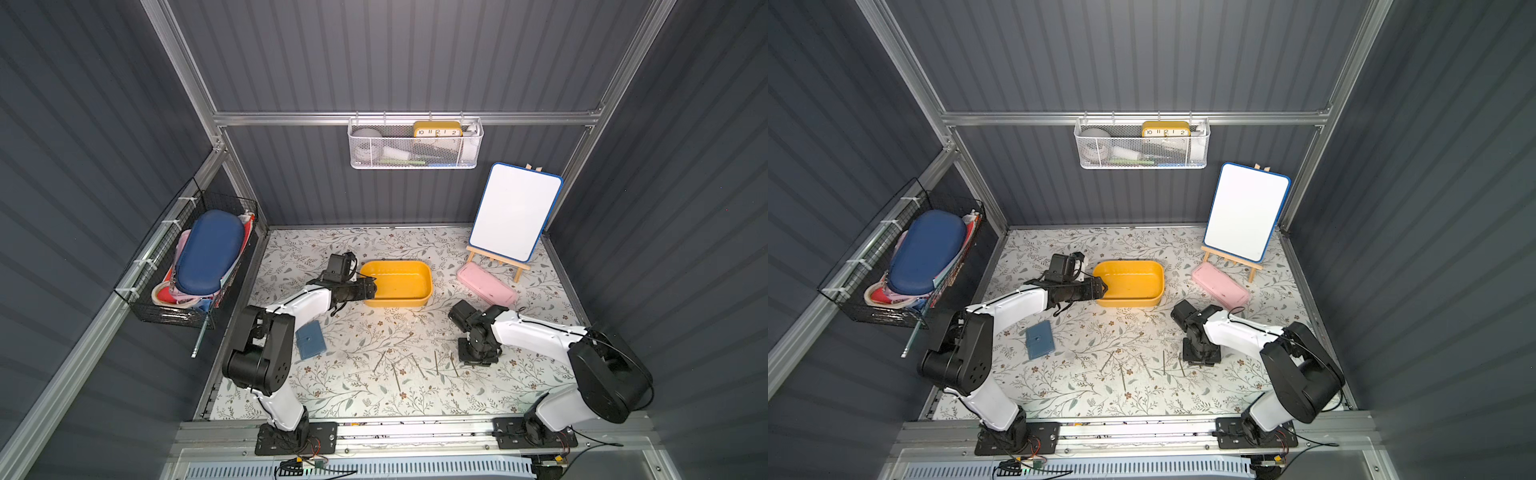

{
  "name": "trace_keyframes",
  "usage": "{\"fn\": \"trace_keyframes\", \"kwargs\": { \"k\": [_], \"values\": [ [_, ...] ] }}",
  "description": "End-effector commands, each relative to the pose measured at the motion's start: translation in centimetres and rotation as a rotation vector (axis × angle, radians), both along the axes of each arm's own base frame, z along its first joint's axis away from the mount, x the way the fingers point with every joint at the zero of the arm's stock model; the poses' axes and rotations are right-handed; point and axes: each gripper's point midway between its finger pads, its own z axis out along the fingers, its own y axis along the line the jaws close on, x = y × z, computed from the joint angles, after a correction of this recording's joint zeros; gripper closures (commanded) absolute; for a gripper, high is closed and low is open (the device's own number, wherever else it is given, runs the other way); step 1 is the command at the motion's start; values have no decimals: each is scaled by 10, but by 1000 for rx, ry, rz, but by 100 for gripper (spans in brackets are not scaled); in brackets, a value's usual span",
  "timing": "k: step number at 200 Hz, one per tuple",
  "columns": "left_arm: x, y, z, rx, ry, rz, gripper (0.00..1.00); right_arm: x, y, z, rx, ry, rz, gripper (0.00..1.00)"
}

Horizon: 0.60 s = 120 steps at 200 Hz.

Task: Put the nails on the desktop into the storage box
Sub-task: Pick up the nail from the center of the board.

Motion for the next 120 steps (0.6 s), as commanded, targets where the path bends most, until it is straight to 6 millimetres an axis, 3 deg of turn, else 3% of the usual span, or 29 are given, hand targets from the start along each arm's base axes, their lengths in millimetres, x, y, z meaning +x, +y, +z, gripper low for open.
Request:
{"fn": "trace_keyframes", "kwargs": {
  "k": [1,42,66,92,120],
  "values": [
    [-11,4,15,-10,9,26,17,-8,-7,-14,-47,40,-5,81],
    [-39,12,43,-17,16,71,16,-21,-18,-25,-88,85,-22,100],
    [-70,6,56,-9,33,59,16,-20,-20,-20,-95,72,-25,100],
    [-109,6,52,-41,89,64,17,-9,-16,5,-80,22,-14,100],
    [-149,-1,47,-106,129,44,17,7,-1,54,-1,-58,15,100]
  ]
}}
